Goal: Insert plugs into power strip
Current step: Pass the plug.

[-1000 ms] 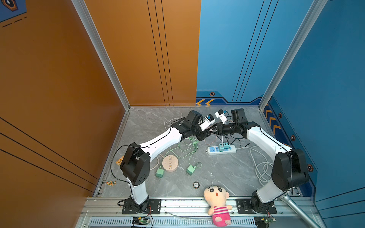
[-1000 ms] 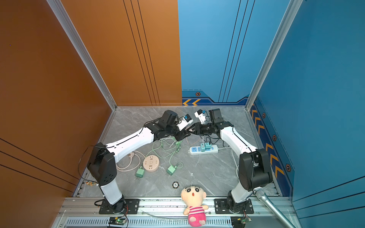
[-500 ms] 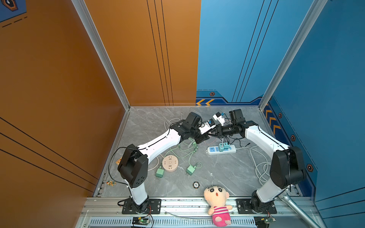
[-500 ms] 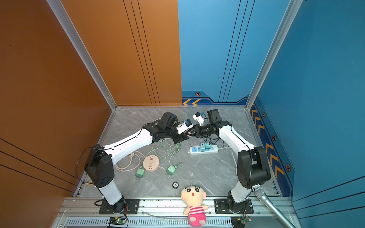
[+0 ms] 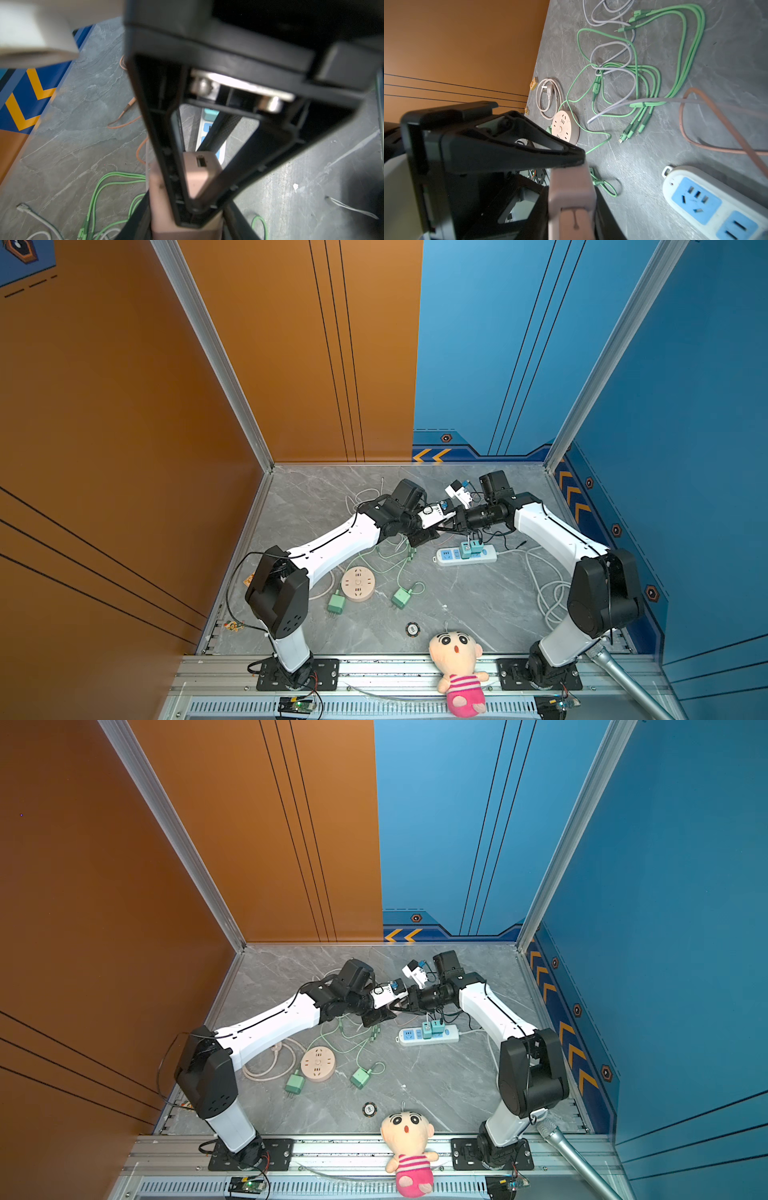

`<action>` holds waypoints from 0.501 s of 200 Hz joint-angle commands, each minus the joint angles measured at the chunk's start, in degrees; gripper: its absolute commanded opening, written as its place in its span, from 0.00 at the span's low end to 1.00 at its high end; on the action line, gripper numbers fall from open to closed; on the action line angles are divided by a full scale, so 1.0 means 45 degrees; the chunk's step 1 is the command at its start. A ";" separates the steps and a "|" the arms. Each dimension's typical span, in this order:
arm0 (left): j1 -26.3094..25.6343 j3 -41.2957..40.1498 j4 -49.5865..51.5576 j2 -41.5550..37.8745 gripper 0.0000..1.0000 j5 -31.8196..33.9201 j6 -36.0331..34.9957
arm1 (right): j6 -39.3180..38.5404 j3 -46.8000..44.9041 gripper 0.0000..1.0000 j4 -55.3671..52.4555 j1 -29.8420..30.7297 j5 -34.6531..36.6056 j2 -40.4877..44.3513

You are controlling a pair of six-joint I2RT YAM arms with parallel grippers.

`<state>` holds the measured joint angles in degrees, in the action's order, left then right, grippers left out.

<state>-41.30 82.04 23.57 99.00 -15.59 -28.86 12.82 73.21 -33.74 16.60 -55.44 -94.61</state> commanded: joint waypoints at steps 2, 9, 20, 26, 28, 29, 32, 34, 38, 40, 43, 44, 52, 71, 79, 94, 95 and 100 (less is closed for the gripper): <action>0.0045 -0.0142 0.0275 -0.0611 0.28 0.0075 -0.0761 | -0.1419 0.0157 0.23 -0.1181 0.0239 0.0006 0.0143; 0.0023 -0.0142 0.0295 -0.0599 0.28 0.0013 -0.0813 | -0.1514 0.0158 0.20 -0.1260 0.0305 -0.0022 0.0126; -0.0002 -0.0108 0.0289 -0.0614 0.28 -0.0055 -0.0860 | -0.1590 0.0187 0.16 -0.1310 0.0387 -0.0062 0.0088; -0.0028 -0.0072 0.0299 -0.0592 0.28 -0.0060 -0.0867 | -0.1598 0.0205 0.13 -0.1331 0.0426 -0.0083 0.0072; -0.0033 -0.0068 0.0301 -0.0584 0.29 -0.0062 -0.0870 | -0.1598 0.0213 0.12 -0.1331 0.0445 -0.0082 0.0053; -0.0047 -0.0058 0.0295 -0.0579 0.29 -0.0066 -0.0871 | -0.1599 0.0214 0.11 -0.1331 0.0448 -0.0082 0.0041; -0.0059 -0.0046 0.0290 -0.0575 0.29 -0.0052 -0.0876 | -0.1599 0.0225 0.10 -0.1341 0.0456 -0.0073 0.0029; -0.0075 -0.0047 0.0294 -0.0560 0.29 -0.0031 -0.0873 | -0.1608 0.0223 0.08 -0.1348 0.0467 -0.0065 0.0018; -0.0095 -0.0005 0.0299 -0.0538 0.30 0.0029 -0.0873 | -0.1616 0.0234 0.06 -0.1351 0.0481 -0.0063 -0.0009; -0.0099 0.0017 0.0291 -0.0521 0.31 0.0063 -0.0881 | -0.1608 0.0254 0.05 -0.1365 0.0488 -0.0063 -0.0025; -0.0100 0.0044 0.0289 -0.0497 0.31 0.0098 -0.0865 | -0.1605 0.0255 0.04 -0.1360 0.0483 -0.0063 -0.0025; -0.0110 0.0047 0.0289 -0.0487 0.32 0.0102 -0.0859 | -0.1602 0.0274 0.03 -0.1365 0.0477 -0.0063 -0.0028; -0.0110 0.0111 0.0293 -0.0429 0.33 0.0173 -0.0816 | -0.1600 0.0321 0.00 -0.1376 0.0495 -0.0062 -0.0067; -0.0124 0.0280 0.0166 -0.0322 0.34 0.0442 -0.0550 | -0.1621 0.0352 0.00 -0.1371 0.0491 0.0139 -0.0059; -0.0133 0.0286 0.0024 -0.0291 0.37 0.0616 -0.0464 | -0.1642 0.0386 0.00 -0.1365 0.0491 0.0180 -0.0036; -0.0117 0.0274 -0.0370 -0.0296 0.44 0.1037 -0.0279 | -0.1660 0.0430 0.00 -0.1390 0.0489 0.0258 0.0028; -0.0128 0.0269 -0.0392 -0.0298 0.44 0.1050 -0.0282 | -0.1658 0.0440 0.00 -0.1390 0.0480 0.0264 0.0038; -0.0094 0.0265 -0.0501 -0.0309 0.51 0.1182 -0.0222 | -0.1667 0.0459 0.00 -0.1382 0.0462 0.0348 0.0069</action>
<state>-42.13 81.76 24.69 98.50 -13.87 -30.59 10.48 73.93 -36.51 17.37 -54.87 -94.63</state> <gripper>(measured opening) 0.449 0.291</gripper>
